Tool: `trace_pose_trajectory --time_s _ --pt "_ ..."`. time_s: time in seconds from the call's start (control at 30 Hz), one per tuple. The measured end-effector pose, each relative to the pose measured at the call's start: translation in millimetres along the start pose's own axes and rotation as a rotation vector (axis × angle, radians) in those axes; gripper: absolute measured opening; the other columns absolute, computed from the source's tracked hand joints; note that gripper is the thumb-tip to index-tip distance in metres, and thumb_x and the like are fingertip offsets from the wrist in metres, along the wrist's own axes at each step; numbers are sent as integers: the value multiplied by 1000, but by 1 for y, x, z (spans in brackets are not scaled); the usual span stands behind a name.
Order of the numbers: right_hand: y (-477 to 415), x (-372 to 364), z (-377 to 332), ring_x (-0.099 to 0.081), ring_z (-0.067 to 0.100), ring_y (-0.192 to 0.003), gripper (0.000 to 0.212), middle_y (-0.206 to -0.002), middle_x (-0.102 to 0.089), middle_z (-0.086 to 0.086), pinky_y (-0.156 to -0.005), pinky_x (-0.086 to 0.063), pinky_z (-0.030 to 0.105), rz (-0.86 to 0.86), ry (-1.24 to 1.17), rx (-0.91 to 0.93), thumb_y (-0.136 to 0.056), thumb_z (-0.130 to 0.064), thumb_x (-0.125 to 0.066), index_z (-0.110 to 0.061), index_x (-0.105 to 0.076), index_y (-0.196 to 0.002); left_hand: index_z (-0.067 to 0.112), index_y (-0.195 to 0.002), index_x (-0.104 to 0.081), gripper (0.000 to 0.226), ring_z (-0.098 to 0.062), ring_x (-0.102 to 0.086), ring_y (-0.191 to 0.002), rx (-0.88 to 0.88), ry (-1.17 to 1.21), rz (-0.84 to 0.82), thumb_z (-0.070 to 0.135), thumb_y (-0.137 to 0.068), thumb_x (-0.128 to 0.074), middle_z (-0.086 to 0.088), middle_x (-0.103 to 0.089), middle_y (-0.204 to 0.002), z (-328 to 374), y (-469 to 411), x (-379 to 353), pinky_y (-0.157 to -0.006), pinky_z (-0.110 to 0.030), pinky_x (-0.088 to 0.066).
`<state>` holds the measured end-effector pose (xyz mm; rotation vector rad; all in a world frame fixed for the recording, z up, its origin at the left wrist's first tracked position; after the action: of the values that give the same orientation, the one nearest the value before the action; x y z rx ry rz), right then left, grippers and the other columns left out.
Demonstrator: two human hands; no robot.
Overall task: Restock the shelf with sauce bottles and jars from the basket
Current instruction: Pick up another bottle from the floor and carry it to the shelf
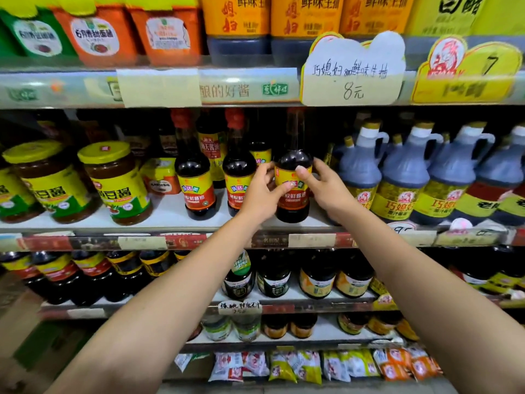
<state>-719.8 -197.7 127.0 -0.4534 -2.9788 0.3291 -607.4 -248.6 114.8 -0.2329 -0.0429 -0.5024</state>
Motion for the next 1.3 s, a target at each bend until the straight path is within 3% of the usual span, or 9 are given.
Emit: trace_pose_trajectory --time_s 0.17,0.27,0.43,0.6,0.73,0.83,0.93,1.1,1.3 --pt "-10 -3 16 -63 6 -93 12 -101 -63 -8 -72 -53 19 -10 21 -28 -90 -26 -53 -33 -53 -101 10 -129 -37 50 -21 -48 -125 6 -19 0 5 -84 -59 -12 -52 -133 -16 -9 3 -105 -39 -39" --pt "-13 -4 31 -61 16 -103 15 -108 -63 0 -85 -52 30 -35 -30 -70 -90 -22 -53 -30 -55 -102 14 -131 -37 53 -21 -46 -127 5 -36 -4 6 -84 -60 -10 -51 -134 -30 -15 1 -106 -40 -38" --pt "-16 1 39 -65 3 -94 20 -107 -64 -8 -73 -53 18 -29 -32 -60 -90 -23 -52 -34 -54 -107 18 -131 -38 55 -19 -46 -127 -8 -51 40 11 -82 -63 -8 -52 -134 -45 -23 -1 -107 -45 -38" --pt "-14 1 45 -55 6 -113 36 -120 -57 -10 -93 -47 26 -4 -7 -15 -83 -39 -55 -41 -46 -117 22 -136 -32 67 -12 -44 -124 -25 -130 0 15 -79 -67 -3 -50 -135 -50 -25 -4 -106 -35 -37" --pt "-8 0 65 -51 16 -120 70 -129 -55 2 -103 -41 38 -27 94 -41 -71 -41 -68 -25 -39 -133 22 -135 -31 78 -20 -46 -124 -6 -408 -53 15 -71 -75 -3 -50 -135 -70 -14 -4 -99 -30 -36" --pt "-9 8 77 -55 19 -115 61 -124 -59 6 -103 -42 46 39 188 -62 -78 -30 -69 -15 -45 -131 17 -132 -36 71 -25 -47 -123 22 -466 -31 15 -72 -74 -5 -52 -133 -72 -16 -2 -98 -31 -37" --pt "-11 8 77 -55 19 -113 54 -120 -59 4 -102 -43 46 45 226 -52 -81 -24 -66 -14 -46 -130 16 -133 -36 69 -25 -47 -124 34 -465 -39 15 -74 -72 -6 -52 -133 -71 -19 -3 -97 -28 -34" --pt "-17 6 78 -50 23 -120 58 -130 -55 9 -105 -39 45 23 254 -83 -84 -26 -63 -14 -39 -136 17 -137 -32 72 -26 -48 -124 49 -448 -28 12 -77 -70 -7 -52 -134 -72 -19 -4 -107 -42 -37" --pt "-14 4 80 -50 21 -120 58 -131 -54 7 -101 -40 34 27 289 -80 -87 -29 -59 -14 -36 -138 19 -139 -29 75 -25 -45 -127 92 -401 -39 13 -77 -70 -7 -51 -136 -79 -20 -4 -107 -45 -37"
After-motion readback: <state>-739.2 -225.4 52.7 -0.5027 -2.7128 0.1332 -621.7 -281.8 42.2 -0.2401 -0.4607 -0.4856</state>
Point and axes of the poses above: each hand's wrist, its own y-axis away from the middle knuckle, its own x-axis out of the back of the hand, z = x × y, the point moved 7 cm from there along -y, towards the middle knuckle
